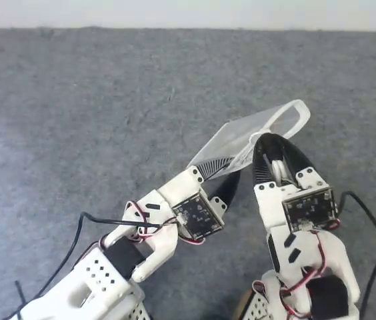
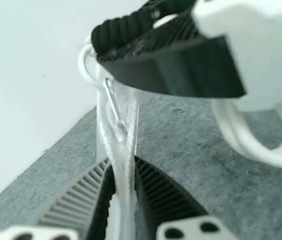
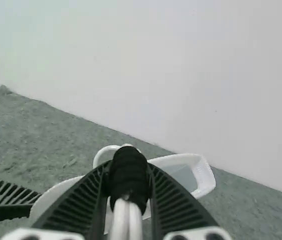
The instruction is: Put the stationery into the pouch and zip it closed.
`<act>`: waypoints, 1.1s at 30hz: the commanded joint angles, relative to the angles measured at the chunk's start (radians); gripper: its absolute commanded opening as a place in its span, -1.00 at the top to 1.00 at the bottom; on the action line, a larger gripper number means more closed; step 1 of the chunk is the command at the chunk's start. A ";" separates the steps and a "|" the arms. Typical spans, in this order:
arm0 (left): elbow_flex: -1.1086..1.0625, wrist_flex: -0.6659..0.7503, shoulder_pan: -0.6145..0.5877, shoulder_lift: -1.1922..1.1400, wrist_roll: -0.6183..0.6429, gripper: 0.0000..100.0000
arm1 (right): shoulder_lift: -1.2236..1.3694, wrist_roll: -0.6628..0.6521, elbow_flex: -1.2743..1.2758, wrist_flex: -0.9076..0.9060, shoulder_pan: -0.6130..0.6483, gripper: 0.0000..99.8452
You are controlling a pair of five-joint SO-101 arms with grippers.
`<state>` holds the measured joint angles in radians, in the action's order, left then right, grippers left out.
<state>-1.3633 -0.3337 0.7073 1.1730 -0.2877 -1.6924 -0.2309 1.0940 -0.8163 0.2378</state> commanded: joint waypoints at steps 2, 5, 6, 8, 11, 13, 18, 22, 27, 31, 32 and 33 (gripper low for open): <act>0.010 -0.058 -0.008 -0.003 -0.011 0.98 | 0.015 0.012 -0.015 0.059 -0.076 0.99; 0.010 -0.069 -0.008 -0.003 -0.015 0.98 | 0.015 0.017 -0.011 0.085 -0.108 0.99; 0.010 -0.069 -0.008 -0.003 -0.015 0.98 | 0.015 0.035 -0.011 0.090 -0.116 0.99; 0.010 -0.069 -0.008 -0.003 -0.015 0.98 | 0.008 0.063 -0.014 0.088 -0.124 0.99; 0.010 -0.069 -0.008 -0.003 -0.017 0.98 | 0.005 0.071 -0.025 0.084 -0.120 0.99; 0.008 -0.069 -0.008 -0.003 -0.017 0.98 | 0.007 0.074 -0.032 0.088 -0.127 0.99; 0.007 -0.069 -0.008 -0.003 -0.018 0.98 | 0.015 0.074 -0.029 0.124 -0.134 0.99; 0.005 -0.069 -0.008 -0.003 -0.018 0.98 | 0.005 0.100 -0.034 0.134 -0.180 0.99; 0.005 -0.069 -0.008 -0.003 -0.018 0.98 | 0.015 0.104 -0.037 0.170 -0.197 0.99; 0.004 -0.069 -0.008 -0.003 -0.018 0.98 | 0.016 0.103 -0.037 0.174 -0.199 0.99; 0.004 -0.069 -0.008 -0.003 -0.018 0.98 | 0.016 0.101 -0.037 0.174 -0.199 0.99; 0.004 -0.069 -0.008 -0.003 -0.018 0.98 | 0.018 0.101 -0.037 0.174 -0.199 0.99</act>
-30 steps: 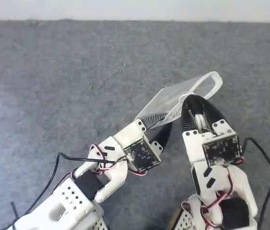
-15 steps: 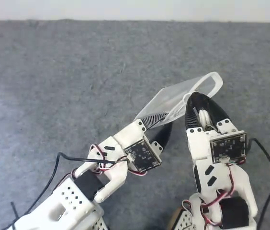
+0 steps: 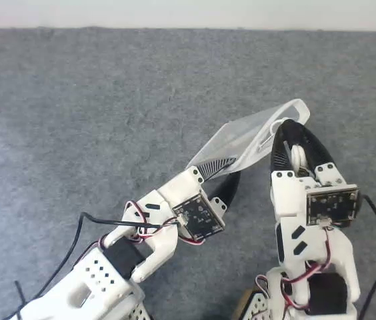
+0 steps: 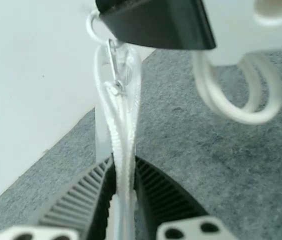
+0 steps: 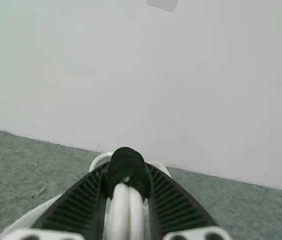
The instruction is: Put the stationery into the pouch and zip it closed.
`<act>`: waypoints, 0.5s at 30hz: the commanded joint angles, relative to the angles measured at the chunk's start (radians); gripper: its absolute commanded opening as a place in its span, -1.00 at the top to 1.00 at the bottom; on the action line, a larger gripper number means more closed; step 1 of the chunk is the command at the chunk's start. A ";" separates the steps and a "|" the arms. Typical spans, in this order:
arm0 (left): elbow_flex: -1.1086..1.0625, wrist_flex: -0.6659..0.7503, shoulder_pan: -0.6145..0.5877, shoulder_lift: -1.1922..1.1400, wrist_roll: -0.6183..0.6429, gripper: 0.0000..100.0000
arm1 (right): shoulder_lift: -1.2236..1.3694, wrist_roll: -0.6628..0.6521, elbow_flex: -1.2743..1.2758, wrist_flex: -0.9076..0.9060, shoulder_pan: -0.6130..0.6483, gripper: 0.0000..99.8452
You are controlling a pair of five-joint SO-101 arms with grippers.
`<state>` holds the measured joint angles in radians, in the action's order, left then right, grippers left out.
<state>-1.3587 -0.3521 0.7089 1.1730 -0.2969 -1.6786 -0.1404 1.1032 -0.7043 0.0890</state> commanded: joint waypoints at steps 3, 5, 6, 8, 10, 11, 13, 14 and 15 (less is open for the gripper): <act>-0.001 -0.052 -0.009 -0.003 -0.009 0.98 | 0.035 0.011 -0.046 0.074 -0.076 0.99; -0.001 -0.052 -0.009 -0.003 -0.009 0.98 | 0.084 0.011 -0.046 0.111 -0.099 0.99; -0.001 -0.052 -0.009 -0.003 -0.009 0.98 | 0.114 0.011 -0.046 0.125 -0.111 0.99; -0.001 -0.052 -0.009 -0.003 -0.008 0.98 | 0.166 0.011 -0.048 0.153 -0.125 0.99; -0.002 -0.052 -0.009 -0.003 -0.008 0.98 | 0.206 0.011 -0.052 0.174 -0.136 0.99; -0.002 -0.052 -0.009 -0.003 -0.008 0.98 | 0.220 0.011 -0.054 0.177 -0.142 0.99; -0.002 -0.052 -0.009 -0.003 -0.008 0.98 | 0.237 0.012 -0.054 0.199 -0.153 0.99; -0.002 -0.052 -0.009 -0.003 -0.008 0.98 | 0.246 0.012 -0.054 0.208 -0.160 0.99; -0.002 -0.052 -0.009 -0.003 -0.008 0.98 | 0.252 0.012 -0.054 0.214 -0.170 0.99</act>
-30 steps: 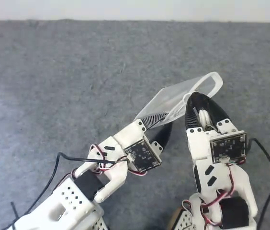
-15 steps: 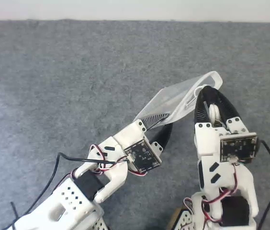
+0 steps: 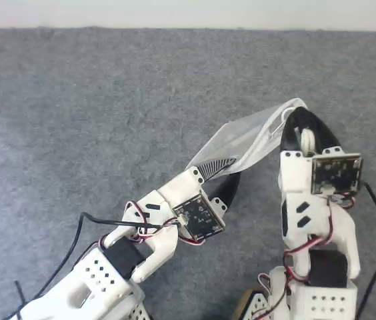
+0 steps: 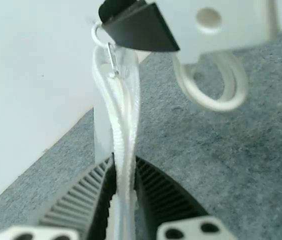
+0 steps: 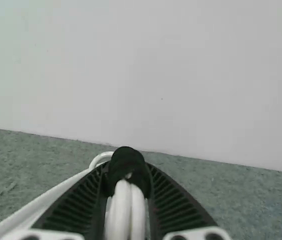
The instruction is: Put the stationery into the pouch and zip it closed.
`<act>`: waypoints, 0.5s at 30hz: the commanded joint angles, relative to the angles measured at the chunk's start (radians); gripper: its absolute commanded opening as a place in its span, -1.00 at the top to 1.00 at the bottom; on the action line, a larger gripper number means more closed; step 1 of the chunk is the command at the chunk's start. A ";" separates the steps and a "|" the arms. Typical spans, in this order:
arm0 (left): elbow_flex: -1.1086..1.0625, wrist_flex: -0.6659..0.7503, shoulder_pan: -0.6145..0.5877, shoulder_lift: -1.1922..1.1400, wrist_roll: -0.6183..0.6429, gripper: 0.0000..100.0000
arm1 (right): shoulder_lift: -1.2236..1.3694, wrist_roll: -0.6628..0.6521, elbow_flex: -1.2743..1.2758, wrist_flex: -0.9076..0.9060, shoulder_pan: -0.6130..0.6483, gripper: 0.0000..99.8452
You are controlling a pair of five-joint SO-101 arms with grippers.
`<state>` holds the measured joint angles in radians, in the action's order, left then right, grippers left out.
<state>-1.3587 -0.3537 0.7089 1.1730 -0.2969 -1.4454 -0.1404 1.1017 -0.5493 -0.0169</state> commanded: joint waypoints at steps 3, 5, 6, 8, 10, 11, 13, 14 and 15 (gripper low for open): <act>-0.002 -0.051 -0.009 -0.003 -0.008 0.98 | 0.038 0.012 -0.051 0.077 -0.082 0.99; -0.002 -0.051 -0.011 -0.003 -0.008 0.98 | 0.051 0.012 -0.051 0.085 -0.087 0.99; -0.002 -0.051 -0.011 -0.003 -0.008 0.98 | 0.061 0.012 -0.051 0.096 -0.090 0.99; -0.002 -0.051 -0.011 -0.003 -0.008 0.98 | 0.079 0.012 -0.051 0.111 -0.091 0.99; -0.002 -0.051 -0.011 -0.003 -0.008 0.98 | 0.099 0.012 -0.051 0.120 -0.091 0.99; -0.002 -0.051 -0.011 -0.003 -0.006 0.98 | 0.110 0.012 -0.051 0.127 -0.091 0.99; -0.002 -0.051 -0.020 -0.003 -0.005 0.98 | 0.130 0.014 -0.051 0.134 -0.094 0.99; -0.002 -0.051 -0.026 -0.003 -0.005 0.98 | 0.137 0.018 -0.052 0.134 -0.104 0.99; -0.002 -0.051 -0.032 -0.003 -0.005 0.98 | 0.145 0.020 -0.052 0.139 -0.116 0.99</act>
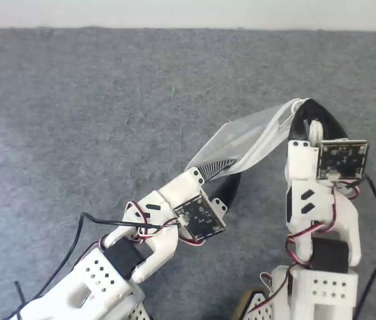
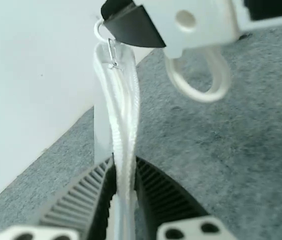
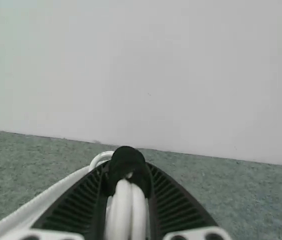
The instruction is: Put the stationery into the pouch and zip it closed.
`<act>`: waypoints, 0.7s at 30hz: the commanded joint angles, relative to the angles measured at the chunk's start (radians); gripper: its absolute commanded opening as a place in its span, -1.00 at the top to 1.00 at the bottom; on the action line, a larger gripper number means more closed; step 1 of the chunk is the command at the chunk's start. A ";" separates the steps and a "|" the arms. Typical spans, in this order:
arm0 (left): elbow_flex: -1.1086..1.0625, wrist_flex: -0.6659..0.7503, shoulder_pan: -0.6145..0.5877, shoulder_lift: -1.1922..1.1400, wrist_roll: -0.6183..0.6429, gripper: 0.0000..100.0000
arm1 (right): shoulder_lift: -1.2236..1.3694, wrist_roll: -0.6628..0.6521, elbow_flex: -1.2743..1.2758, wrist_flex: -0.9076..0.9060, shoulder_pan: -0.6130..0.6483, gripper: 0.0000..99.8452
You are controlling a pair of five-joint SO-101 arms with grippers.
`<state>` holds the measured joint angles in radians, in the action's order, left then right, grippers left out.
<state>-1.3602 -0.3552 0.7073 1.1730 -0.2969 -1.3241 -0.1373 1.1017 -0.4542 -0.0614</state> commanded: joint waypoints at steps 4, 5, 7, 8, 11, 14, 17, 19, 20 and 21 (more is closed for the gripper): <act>-0.001 -0.049 -0.031 -0.003 -0.003 0.98 | 0.051 0.052 -0.052 0.082 -0.117 0.99; -0.001 -0.049 -0.031 -0.003 -0.003 0.98 | 0.058 0.063 -0.052 0.091 -0.128 0.99; -0.001 -0.049 -0.032 -0.003 -0.003 0.98 | 0.074 0.074 -0.052 0.113 -0.145 0.99; -0.001 -0.049 -0.032 -0.003 -0.003 0.98 | 0.087 0.074 -0.052 0.120 -0.153 0.99; -0.001 -0.049 -0.032 -0.003 -0.003 0.98 | 0.130 0.075 -0.052 0.153 -0.168 0.99; -0.001 -0.049 -0.032 -0.003 -0.003 0.98 | 0.179 0.121 -0.054 0.180 -0.185 0.99; -0.001 -0.049 -0.031 -0.003 -0.003 0.98 | 0.219 0.158 -0.055 0.211 -0.214 0.99; -0.001 -0.049 -0.031 -0.003 -0.003 0.98 | 0.243 0.183 -0.075 0.203 -0.225 0.99; -0.001 -0.049 -0.031 -0.003 -0.003 0.98 | 0.257 0.196 -0.083 0.202 -0.232 0.99; -0.001 -0.049 -0.031 -0.003 -0.003 0.98 | 0.272 0.209 -0.091 0.202 -0.239 0.99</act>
<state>-1.3602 -0.3552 0.7012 1.1730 -0.2969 -1.1109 0.0315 1.1001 -0.2885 -0.2163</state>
